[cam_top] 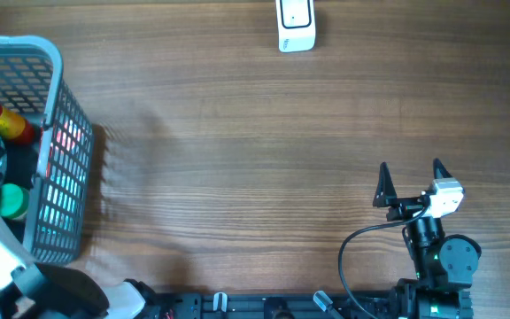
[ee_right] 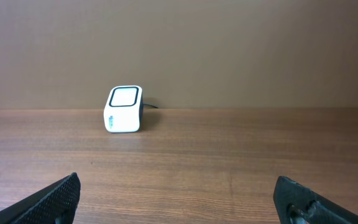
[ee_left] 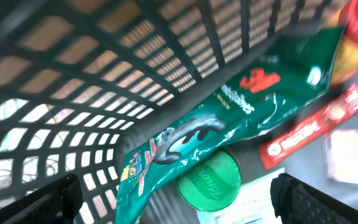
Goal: Scan the item barcode
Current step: 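Reach the left gripper into the basket and grasp the green 3M pack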
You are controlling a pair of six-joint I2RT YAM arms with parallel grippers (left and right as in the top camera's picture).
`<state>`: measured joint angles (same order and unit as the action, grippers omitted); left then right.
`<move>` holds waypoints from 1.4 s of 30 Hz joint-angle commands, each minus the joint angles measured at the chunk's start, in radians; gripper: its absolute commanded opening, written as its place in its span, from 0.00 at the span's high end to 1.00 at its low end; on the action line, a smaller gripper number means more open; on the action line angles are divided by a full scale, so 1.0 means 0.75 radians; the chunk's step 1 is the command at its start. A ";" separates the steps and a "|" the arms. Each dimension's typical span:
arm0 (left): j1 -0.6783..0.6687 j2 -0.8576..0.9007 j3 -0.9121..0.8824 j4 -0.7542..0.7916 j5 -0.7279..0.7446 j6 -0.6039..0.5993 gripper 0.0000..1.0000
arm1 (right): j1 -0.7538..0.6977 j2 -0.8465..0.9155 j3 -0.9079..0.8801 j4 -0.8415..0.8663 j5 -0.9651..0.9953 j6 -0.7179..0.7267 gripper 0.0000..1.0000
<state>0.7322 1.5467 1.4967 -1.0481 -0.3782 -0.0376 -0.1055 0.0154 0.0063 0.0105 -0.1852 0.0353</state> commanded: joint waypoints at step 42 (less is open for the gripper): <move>0.075 -0.084 0.162 0.127 0.340 0.196 0.96 | 0.006 -0.008 -0.001 0.004 0.018 -0.012 0.00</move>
<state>0.7841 1.6337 1.5776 -0.9665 -0.1322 0.1757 -0.1055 0.0154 0.0063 0.0105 -0.1852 0.0353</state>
